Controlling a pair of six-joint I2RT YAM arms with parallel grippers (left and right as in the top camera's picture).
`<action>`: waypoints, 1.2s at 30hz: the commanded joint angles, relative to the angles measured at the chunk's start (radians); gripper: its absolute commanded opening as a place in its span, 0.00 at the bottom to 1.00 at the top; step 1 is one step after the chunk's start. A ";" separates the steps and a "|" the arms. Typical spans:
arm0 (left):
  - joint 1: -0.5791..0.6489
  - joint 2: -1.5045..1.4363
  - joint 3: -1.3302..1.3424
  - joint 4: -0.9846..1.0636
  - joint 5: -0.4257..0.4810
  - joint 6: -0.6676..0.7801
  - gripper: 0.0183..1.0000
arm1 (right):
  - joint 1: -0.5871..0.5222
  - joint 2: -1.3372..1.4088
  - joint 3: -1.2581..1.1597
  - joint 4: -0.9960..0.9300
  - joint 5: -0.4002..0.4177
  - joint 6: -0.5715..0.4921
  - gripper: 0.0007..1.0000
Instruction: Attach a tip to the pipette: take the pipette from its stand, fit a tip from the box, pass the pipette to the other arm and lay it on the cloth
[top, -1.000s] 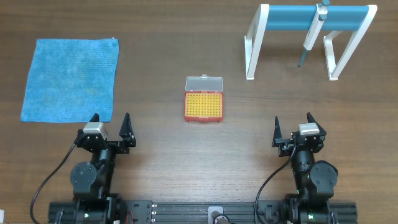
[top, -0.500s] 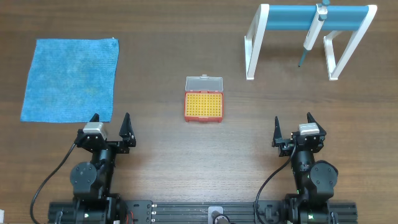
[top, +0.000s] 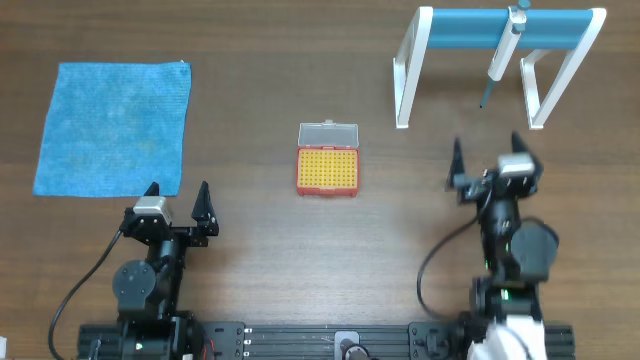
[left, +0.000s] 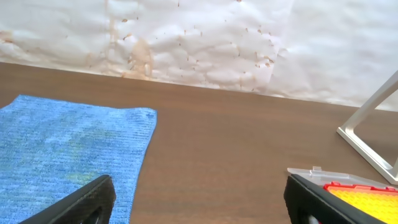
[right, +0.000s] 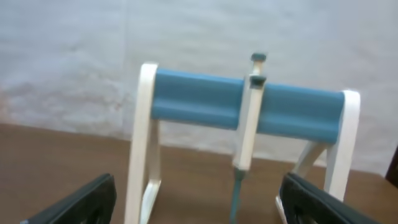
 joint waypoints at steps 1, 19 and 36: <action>0.004 -0.008 -0.007 0.000 -0.018 0.006 0.88 | -0.045 0.446 0.072 0.307 0.140 0.131 0.85; 0.004 -0.008 -0.007 0.000 -0.018 0.006 0.88 | -0.076 0.988 0.455 0.355 0.140 0.124 0.85; 0.004 -0.008 -0.007 0.000 -0.018 0.006 0.88 | -0.098 1.039 0.548 0.272 0.136 0.010 0.85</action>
